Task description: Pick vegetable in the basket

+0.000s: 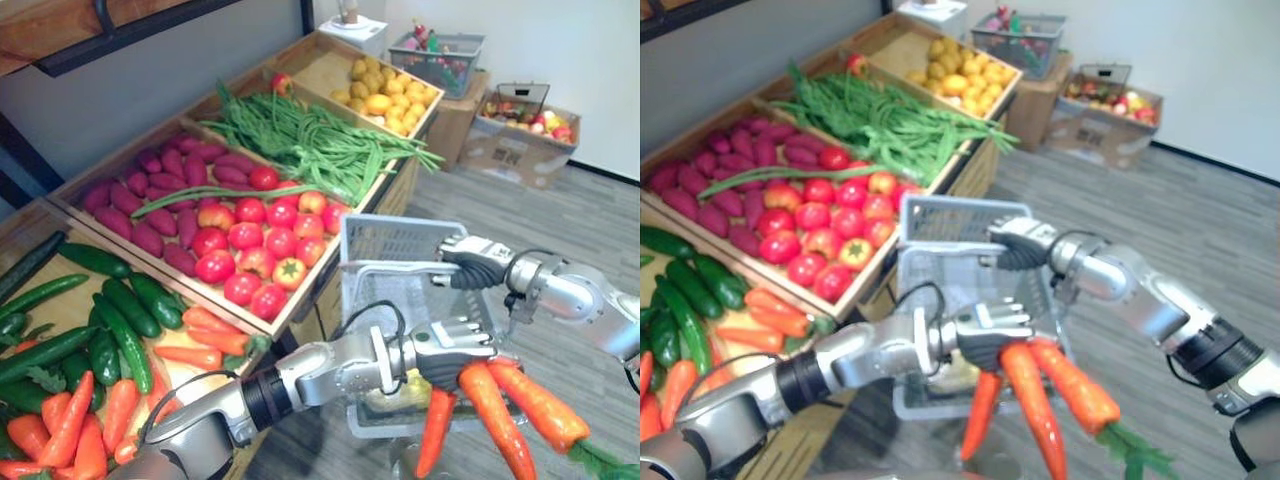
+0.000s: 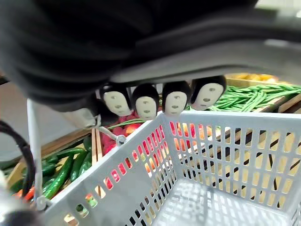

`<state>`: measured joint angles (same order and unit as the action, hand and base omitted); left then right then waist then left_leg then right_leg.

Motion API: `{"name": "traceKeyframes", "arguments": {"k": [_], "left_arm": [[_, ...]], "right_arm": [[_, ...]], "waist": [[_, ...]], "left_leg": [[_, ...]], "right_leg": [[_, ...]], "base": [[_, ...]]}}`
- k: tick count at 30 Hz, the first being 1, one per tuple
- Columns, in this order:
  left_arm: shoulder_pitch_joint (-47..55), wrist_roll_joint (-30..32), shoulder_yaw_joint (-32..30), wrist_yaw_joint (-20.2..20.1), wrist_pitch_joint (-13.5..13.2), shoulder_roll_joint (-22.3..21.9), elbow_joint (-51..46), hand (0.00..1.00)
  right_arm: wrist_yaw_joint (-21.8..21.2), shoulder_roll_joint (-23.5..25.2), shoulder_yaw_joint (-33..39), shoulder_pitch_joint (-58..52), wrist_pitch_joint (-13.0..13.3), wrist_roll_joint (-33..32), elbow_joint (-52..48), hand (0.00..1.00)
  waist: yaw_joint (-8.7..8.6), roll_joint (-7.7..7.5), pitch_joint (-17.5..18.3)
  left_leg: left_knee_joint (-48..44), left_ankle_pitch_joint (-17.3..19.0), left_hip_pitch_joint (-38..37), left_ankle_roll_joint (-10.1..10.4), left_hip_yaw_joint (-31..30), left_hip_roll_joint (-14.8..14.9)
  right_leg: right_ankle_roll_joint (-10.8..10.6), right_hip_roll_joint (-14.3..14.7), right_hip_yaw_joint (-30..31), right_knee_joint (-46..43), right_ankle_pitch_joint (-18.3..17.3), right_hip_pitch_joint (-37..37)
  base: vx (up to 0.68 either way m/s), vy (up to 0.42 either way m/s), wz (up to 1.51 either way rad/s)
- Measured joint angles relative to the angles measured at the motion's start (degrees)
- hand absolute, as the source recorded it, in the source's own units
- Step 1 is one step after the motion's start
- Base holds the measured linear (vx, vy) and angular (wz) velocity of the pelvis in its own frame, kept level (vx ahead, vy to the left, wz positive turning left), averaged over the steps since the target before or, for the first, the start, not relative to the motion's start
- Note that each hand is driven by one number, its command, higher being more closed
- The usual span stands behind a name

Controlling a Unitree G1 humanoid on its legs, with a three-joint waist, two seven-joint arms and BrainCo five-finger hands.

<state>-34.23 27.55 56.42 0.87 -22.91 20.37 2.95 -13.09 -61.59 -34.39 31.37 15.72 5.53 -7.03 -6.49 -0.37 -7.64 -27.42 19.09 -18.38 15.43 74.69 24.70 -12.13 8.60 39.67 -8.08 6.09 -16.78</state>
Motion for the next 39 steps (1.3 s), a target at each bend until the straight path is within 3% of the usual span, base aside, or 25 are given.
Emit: {"name": "traceKeyframes", "arguments": {"k": [20,21,30,39], "left_arm": [[-2.62,10.12,-2.41,1.23,3.55,-5.88,21.03,1.00],[-2.87,11.31,-2.45,1.23,3.56,-6.28,22.20,0.00],[-4.80,14.25,-2.42,1.23,4.80,-8.46,29.73,0.00],[-4.94,14.37,-2.40,1.25,4.84,-8.94,31.25,0.00]], "right_arm": [[-5.05,-0.42,-1.48,-0.01,-0.78,-9.73,-6.09,1.00],[-5.10,-0.54,-1.62,-0.01,-0.83,-10.17,-6.09,1.00],[-5.51,-0.52,-1.97,-0.04,-1.37,-10.62,-6.09,1.00],[-6.26,-0.52,-1.66,-1.01,-1.67,-11.23,-6.09,1.00]], "waist": [[-1.49,-0.48,-0.02],[-1.48,-0.60,0.05],[-1.54,-1.28,0.39],[-2.49,-1.29,0.40]], "left_leg": [[0.01,-0.18,0.40,-0.22,-0.06,0.19],[0.06,-0.18,0.39,-0.22,-0.05,0.15],[0.31,-0.18,0.37,-0.22,-0.20,-0.20],[0.47,-0.38,1.33,-0.56,-1.84,-0.49]], "right_leg": [[0.09,0.08,-0.66,-0.24,0.04,-0.93],[0.09,0.08,-0.65,-0.24,0.04,-0.93],[0.09,-0.11,-0.63,-0.24,0.05,-0.89],[0.08,-1.20,-1.82,-0.19,0.05,-0.74]], "base": [[0.01,0.006,0.01],[0.00,0.000,0.00],[0.00,0.000,0.00],[0.00,0.003,0.08]]}}
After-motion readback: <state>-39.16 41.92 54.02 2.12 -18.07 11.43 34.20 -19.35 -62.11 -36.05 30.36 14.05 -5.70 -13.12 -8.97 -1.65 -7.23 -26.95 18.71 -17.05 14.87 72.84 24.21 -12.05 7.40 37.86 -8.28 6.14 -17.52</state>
